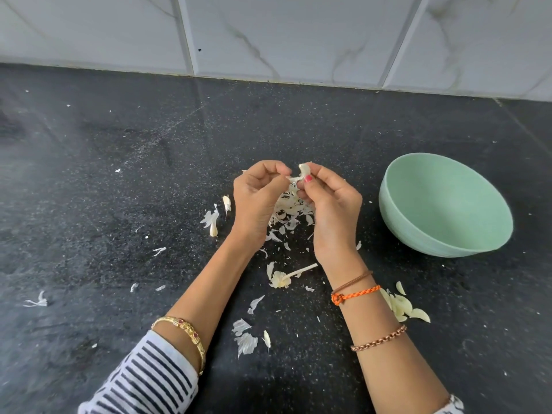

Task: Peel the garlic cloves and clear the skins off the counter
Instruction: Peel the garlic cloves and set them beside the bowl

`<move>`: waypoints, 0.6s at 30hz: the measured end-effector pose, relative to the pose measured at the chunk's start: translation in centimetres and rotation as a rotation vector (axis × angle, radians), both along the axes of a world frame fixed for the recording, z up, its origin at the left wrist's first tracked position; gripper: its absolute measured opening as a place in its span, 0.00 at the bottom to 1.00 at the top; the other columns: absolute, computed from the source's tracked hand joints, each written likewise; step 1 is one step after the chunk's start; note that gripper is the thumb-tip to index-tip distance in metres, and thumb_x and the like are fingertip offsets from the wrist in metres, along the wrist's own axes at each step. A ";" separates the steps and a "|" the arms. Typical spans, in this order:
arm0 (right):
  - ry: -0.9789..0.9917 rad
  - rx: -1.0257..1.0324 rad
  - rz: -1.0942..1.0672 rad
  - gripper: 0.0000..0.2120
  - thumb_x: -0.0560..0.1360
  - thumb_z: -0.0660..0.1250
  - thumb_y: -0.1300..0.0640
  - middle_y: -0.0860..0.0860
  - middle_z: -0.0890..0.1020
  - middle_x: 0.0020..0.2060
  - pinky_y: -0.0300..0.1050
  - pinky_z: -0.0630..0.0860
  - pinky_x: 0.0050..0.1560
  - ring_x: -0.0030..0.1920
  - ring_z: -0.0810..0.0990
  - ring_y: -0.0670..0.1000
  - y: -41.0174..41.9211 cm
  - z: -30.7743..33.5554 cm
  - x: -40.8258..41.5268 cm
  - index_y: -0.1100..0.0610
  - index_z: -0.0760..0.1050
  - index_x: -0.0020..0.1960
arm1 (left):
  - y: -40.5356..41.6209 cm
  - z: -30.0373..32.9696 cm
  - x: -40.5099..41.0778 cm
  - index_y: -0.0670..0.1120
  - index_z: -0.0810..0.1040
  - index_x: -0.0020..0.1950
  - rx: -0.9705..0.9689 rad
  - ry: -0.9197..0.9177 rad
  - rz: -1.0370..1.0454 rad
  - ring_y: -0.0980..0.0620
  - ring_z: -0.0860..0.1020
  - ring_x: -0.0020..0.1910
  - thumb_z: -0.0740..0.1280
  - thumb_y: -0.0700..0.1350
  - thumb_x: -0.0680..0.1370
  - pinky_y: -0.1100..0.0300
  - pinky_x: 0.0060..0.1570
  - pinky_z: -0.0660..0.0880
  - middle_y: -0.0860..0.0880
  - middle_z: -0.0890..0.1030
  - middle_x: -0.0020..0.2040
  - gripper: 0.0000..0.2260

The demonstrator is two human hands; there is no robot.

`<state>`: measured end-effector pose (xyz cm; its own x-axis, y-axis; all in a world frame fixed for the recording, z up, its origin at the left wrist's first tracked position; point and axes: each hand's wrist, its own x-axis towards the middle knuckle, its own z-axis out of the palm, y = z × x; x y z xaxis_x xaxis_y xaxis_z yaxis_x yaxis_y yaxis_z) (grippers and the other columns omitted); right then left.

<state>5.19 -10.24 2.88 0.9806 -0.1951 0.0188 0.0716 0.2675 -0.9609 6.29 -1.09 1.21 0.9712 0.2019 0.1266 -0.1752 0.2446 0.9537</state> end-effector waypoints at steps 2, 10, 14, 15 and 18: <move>0.041 0.054 -0.020 0.09 0.75 0.64 0.69 0.49 0.80 0.35 0.34 0.75 0.39 0.36 0.78 0.43 -0.2 -0.2 0.2 0.57 0.79 0.46 | 0.1 0.1 0.1 0.49 0.79 0.31 -0.002 0.028 0.023 0.61 0.71 0.31 0.60 0.37 0.66 0.68 0.36 0.69 0.57 0.77 0.29 0.10; 0.097 0.003 0.070 0.09 0.75 0.64 0.66 0.50 0.80 0.38 0.35 0.76 0.39 0.37 0.78 0.43 -0.3 -0.2 0.1 0.56 0.80 0.48 | 1.0 -0.2 0.3 0.44 0.78 0.31 0.106 0.007 0.114 0.59 0.69 0.29 0.67 0.41 0.75 0.68 0.33 0.68 0.54 0.74 0.26 0.12; 0.091 0.011 0.099 0.08 0.76 0.64 0.66 0.49 0.82 0.40 0.34 0.76 0.39 0.38 0.79 0.42 -0.5 -0.1 0.1 0.55 0.80 0.47 | 0.8 -0.8 0.3 0.49 0.80 0.42 0.147 -0.095 0.069 0.57 0.77 0.39 0.68 0.36 0.74 0.63 0.44 0.75 0.56 0.81 0.37 0.08; 0.083 0.001 0.103 0.08 0.76 0.64 0.66 0.48 0.82 0.39 0.34 0.76 0.39 0.37 0.79 0.42 -0.5 -0.1 0.0 0.55 0.80 0.48 | 0.8 -0.9 0.3 0.49 0.80 0.43 0.165 -0.111 0.066 0.56 0.78 0.41 0.67 0.35 0.74 0.62 0.46 0.75 0.55 0.82 0.39 0.08; 0.063 -0.014 0.118 0.08 0.75 0.65 0.66 0.46 0.82 0.37 0.34 0.77 0.40 0.38 0.80 0.42 -0.6 -0.1 0.0 0.56 0.80 0.49 | 0.6 -0.7 0.1 0.47 0.80 0.43 0.182 -0.127 0.049 0.57 0.79 0.41 0.67 0.34 0.73 0.62 0.46 0.76 0.55 0.82 0.39 0.08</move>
